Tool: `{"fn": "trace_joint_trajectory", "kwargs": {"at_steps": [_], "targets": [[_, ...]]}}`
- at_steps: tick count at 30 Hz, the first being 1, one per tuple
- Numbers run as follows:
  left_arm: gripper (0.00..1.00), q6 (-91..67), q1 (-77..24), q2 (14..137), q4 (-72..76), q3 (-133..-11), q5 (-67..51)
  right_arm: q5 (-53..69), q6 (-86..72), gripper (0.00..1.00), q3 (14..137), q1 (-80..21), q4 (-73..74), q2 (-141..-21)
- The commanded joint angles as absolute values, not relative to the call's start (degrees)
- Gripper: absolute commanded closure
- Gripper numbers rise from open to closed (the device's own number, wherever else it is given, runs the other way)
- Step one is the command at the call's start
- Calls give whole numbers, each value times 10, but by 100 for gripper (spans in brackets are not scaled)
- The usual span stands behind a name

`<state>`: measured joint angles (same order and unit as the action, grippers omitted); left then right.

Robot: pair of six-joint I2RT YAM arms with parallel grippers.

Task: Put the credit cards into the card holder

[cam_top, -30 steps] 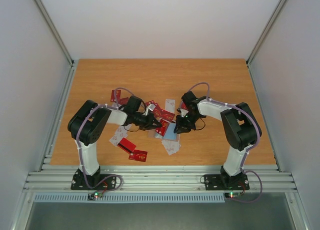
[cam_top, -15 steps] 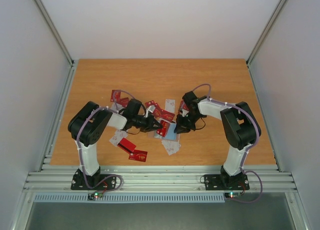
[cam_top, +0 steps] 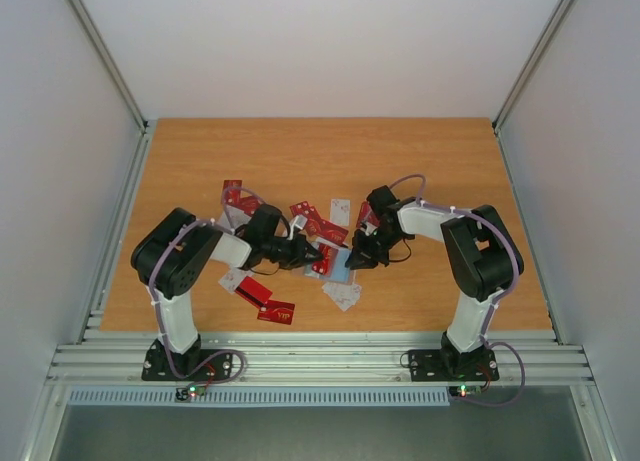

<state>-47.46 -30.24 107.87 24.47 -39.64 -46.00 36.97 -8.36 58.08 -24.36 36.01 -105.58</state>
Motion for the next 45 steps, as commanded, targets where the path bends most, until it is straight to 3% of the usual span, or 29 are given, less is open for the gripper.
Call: {"fn": "trace_joint_trajectory", "kwargs": {"at_steps": [1, 24, 37, 45], "targets": [[100, -482, -316, 1080, 237, -373, -414, 326, -109, 86, 541, -256, 344, -1094], [96, -505, -355, 1046, 195, -359, -360, 330, -130, 86, 532, -256, 324, -1086], [67, -410, -362, 992, -39, -417, -307, 333, -138, 87, 522, -256, 304, -1088], [60, -360, -387, 1008, -177, -497, -260, 336, -143, 87, 525, -257, 299, -1087]]}}
